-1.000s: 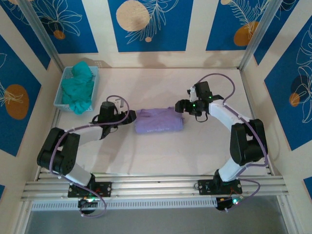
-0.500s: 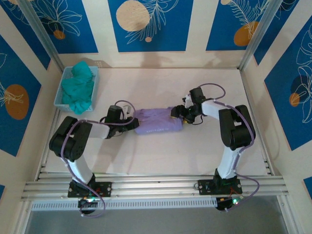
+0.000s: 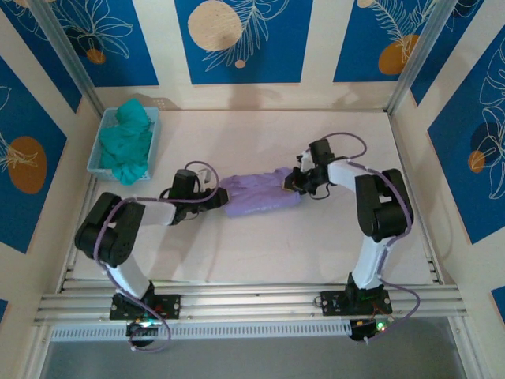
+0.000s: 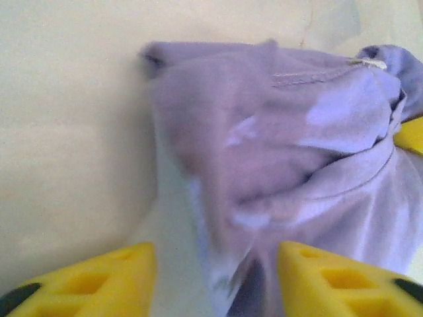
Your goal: Fold the inside-out t-shirt
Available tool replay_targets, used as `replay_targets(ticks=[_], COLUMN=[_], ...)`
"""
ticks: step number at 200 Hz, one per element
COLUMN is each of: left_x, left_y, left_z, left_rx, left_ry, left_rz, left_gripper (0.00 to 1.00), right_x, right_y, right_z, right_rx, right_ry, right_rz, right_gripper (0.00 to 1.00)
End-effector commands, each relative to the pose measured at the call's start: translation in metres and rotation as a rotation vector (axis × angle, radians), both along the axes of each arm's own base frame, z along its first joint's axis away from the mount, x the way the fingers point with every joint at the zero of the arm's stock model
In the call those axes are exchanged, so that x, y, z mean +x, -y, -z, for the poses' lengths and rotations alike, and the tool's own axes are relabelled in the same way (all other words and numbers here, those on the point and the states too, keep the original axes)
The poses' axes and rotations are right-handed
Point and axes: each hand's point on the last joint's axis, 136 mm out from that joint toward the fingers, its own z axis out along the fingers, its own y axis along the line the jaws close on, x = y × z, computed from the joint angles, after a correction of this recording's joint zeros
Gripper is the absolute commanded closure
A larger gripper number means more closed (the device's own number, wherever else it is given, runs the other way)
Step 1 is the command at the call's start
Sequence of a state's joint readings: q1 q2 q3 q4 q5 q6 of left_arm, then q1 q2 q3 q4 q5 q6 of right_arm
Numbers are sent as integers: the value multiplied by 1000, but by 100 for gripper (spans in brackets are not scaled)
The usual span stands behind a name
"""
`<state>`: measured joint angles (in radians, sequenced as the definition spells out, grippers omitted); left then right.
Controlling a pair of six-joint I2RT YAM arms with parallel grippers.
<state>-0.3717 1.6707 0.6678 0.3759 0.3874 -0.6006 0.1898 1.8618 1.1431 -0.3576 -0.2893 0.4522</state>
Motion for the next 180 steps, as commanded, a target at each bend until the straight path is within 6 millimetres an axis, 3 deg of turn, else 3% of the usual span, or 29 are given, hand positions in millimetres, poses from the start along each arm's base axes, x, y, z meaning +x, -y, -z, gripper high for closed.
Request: replay_targets(ticks=[1,47,93,114,134,160,180], left_x=[-6,-30,-46,-48,-48,-47,-45], left_y=[-16,-22,-29,-31,-30,-30,-34], left_z=[-22,-68,-73,-67,-62,-62,-65], left_rx=[82,34,34,32,35,35,58], left_ry=[48,110,102,88,73,71,84], left_rz=[-22,-28,-36,-45,-44,-46,-58], left_gripper=[42,38,37,37,37,37,37], right_x=[11,29,49,68,87,109,119], right_y=[58,202,311,339,354,366,358], right_z=[-35,-45,-47,-43,-41,-60,-86], right_rx=[-187,-672,-1039,-1146,-1192,-1285,-1340], right_ry=[94,74,83,114,143,185,245], right_rz=[7,67,107,110,144,194,227], right_gripper=[99,95,94,92,83,65,50])
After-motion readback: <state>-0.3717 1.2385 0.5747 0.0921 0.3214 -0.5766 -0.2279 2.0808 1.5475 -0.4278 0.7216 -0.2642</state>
